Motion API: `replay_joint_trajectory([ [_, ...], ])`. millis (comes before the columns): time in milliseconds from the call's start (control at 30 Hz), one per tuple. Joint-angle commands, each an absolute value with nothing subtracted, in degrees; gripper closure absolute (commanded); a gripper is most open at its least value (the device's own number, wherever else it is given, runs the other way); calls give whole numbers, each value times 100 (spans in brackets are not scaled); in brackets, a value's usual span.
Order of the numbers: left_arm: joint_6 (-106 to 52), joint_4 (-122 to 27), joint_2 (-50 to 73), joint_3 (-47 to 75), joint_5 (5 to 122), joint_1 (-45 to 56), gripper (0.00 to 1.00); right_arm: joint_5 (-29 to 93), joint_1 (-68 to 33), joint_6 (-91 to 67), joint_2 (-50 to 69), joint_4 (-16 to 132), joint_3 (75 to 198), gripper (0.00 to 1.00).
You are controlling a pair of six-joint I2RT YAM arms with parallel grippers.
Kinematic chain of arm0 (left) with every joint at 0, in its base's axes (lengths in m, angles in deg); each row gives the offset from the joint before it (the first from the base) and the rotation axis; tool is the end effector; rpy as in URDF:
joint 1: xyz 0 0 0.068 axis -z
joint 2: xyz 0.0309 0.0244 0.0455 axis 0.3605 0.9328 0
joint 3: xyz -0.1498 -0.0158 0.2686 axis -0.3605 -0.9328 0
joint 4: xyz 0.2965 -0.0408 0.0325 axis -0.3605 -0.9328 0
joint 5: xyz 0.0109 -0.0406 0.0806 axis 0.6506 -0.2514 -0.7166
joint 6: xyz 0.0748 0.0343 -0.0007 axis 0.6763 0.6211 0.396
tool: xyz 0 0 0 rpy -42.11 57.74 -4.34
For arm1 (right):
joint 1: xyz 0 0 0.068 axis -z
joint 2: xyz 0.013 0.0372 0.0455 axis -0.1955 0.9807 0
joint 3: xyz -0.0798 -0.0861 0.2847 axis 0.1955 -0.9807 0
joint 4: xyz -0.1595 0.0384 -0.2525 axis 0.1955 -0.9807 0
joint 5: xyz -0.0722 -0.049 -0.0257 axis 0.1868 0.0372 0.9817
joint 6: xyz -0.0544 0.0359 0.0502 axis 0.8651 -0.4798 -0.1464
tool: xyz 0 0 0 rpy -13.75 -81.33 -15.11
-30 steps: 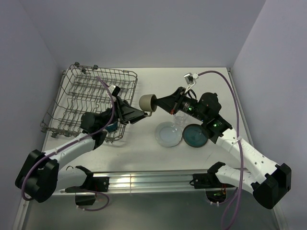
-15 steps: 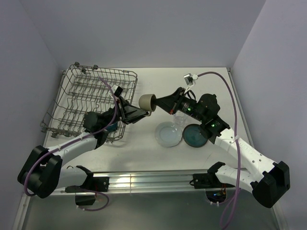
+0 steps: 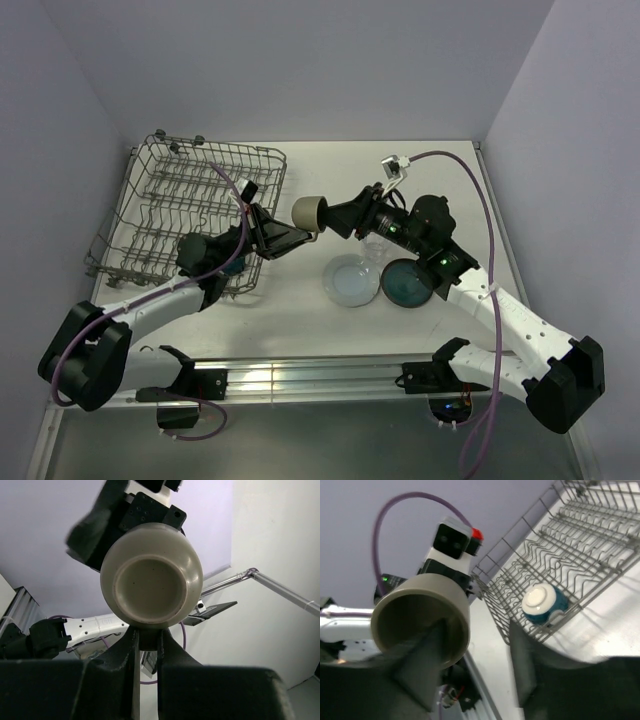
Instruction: Load the mixed dishes into the dish rack
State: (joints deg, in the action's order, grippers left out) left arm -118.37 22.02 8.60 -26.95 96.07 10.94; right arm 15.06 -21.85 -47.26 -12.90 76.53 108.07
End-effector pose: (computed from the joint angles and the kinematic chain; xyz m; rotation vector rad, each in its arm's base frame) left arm 0.2243 -0.1956 0.3216 -0.0611 1.5846 -2.3436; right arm 0.2307 0.1863 0.3879 -0.2607 1.6058 1.3565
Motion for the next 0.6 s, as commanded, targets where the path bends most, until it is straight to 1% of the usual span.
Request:
replay_joint_trajectory([
  [0, -11447, 2296, 658, -2515, 9601, 1121, 100, 1840, -2204, -4368, -1300, 7149, 11134, 36],
  [33, -11342, 2126, 571, -2497, 9609, 1060, 100, 2032, -2204, -4324, -1309, 7052, 11169, 29],
  [67, -11175, 1968, 517, -2462, 9636, 1008, 100, 2156, -2204, -4280, -1378, 6833, 11187, 19],
  [100, -11095, 1801, 473, -2436, 9697, 955, 100, 2314, -2204, -4271, -1431, 6709, 11204, 11],
  [133, -11007, 1469, 377, -2401, 9723, 806, 100, 2672, -2195, -4262, -1484, 6586, 11213, 5],
  [167, -10867, 1335, 315, -2357, 9759, 718, 100, 2885, -2169, -4227, -1580, 6263, 11266, 2],
  [200, -10753, 1125, 202, -2304, 9846, 517, 100, 3156, -2169, -4218, -1633, 6051, 11301, 2],
  [233, -10569, 366, 122, -2225, 9882, 410, 100, 3455, -2160, -4226, -1695, 5866, 11336, 1],
  [267, -10089, -147, 43, -2007, 9899, 288, 100, 4111, -2134, -4253, -1800, 5273, 11441, 1],
  [300, -9805, -691, -80, -1857, 9900, 34, 100, 4474, -2125, -4279, -1836, 4971, 11511, 1],
  [333, -9385, -2254, -133, -1655, 9769, -73, 100, 4756, -2107, -4262, -1879, 4715, 11573, 1],
  [367, -8302, -3270, -142, -992, 9541, -161, 100, 5089, -2107, -4209, -1958, 4347, 11652, 1],
  [400, -7734, -4255, -134, -550, 9139, -205, 100, 5171, -2098, -4139, -1994, 4204, 11679, 1],
  [433, -7171, -5231, 14, -102, 7978, -188, 100, 5224, -2098, -3999, -2029, 4090, 11697, 1],
  [467, -6496, -6615, 155, 694, 7461, -180, 100, 5303, -2098, -3946, -2090, 3889, 11723, 1],
  [533, -6148, -7373, 595, 1262, 6443, -214, 100, 5409, -2098, -3823, -2161, 3694, 11706, 1],
  [567, -5920, -7733, 718, 1665, 6150, -215, 100, 5453, -2098, -3805, -2257, 3554, 11653, 1],
])
